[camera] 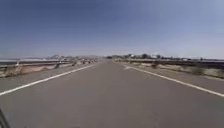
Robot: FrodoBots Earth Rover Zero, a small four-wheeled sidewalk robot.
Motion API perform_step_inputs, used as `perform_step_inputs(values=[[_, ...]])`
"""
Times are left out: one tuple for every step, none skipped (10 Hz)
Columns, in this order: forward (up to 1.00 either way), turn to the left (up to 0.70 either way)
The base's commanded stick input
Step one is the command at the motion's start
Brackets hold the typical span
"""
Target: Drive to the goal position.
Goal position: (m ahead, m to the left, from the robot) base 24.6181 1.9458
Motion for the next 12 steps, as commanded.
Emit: perform_step_inputs(values=[[1.00,0.00],[1.00,0.00],[1.00,0.00],[1.00,0.00],[1.00,0.00],[1.00,0.00],[1.00,0.00],[1.00,0.00],[1.00,0.00],[1.00,0.00],[1.00,0.00],[1.00,0.00]])
